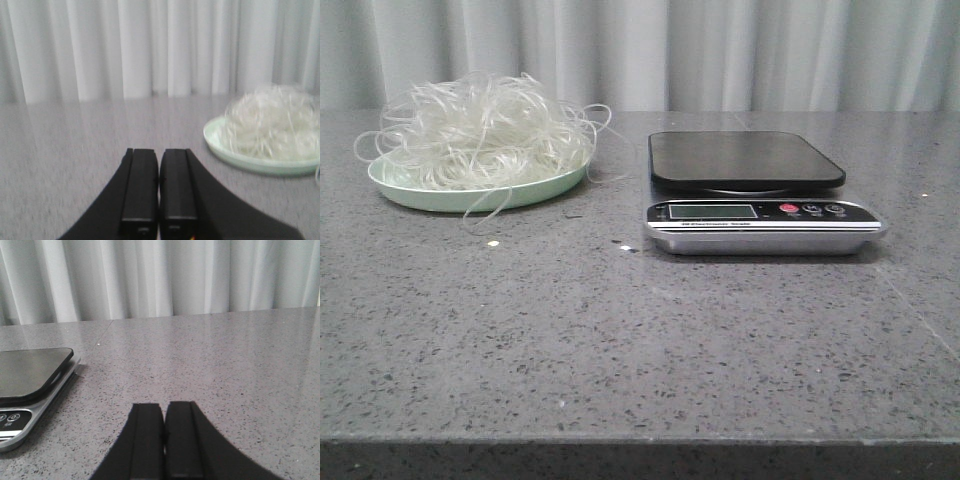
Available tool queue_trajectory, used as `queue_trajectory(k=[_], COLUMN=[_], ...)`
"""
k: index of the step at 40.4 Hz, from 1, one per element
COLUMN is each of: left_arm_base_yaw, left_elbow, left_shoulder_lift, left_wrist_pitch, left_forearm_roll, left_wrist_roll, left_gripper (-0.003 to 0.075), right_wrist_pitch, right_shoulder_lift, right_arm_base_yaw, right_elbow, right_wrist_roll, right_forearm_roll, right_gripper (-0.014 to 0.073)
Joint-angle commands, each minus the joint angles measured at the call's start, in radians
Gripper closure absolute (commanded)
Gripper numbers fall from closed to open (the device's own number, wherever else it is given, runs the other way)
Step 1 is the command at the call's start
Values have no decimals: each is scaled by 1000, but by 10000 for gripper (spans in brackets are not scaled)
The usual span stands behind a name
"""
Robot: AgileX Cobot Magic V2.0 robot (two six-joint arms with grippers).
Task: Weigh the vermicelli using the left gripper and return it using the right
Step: 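Move the left gripper above the vermicelli on the green plate, then lower the left gripper into the vermicelli pile and close on it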
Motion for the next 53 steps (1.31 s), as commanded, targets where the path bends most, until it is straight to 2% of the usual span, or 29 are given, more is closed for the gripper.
queue_trajectory(k=[1,4,7,14,22,30,34,44,47,53], left_arm_base_yaw=[-2,-2,-2,-2,-2,-2,-2,-2,-2,-2], left_elbow=[8,-10,-76,-367,-734,-955,-1022,-1156,-1208,-1337], left_shoulder_lift=[-18,-18,-13,122,436,739,870,1121,1173,1272], left_wrist_pitch=[-218,-291,-273,-76,197,361,422,540,588,715], left_forearm_roll=[-8,-8,-8,-8,-14,-54,-82,-96,-106,-260], left_wrist_roll=[-8,-8,-8,-8,-8,-8,-8,-6,3,187], left_gripper=[583,583,583,583,583,578,508,203,155,130], right_wrist_pitch=[-83,-83,-83,-83,-86,-99,-99,-97,-97,-97], right_shoulder_lift=[-15,-15,-15,-15,-15,-15,-15,-15,-15,-15], right_arm_base_yaw=[-6,-6,-6,-6,-6,-6,-6,-6,-6,-6], right_elbow=[-7,-7,-7,-7,-7,-7,-7,-7,-7,-7], right_wrist_roll=[-2,-2,-2,-2,-2,-2,-2,-2,-2,-2], right_forearm_roll=[-1,-1,-1,-1,-1,-1,-1,-1,-1,-1], right_gripper=[443,443,443,443,443,443,443,443,443,443])
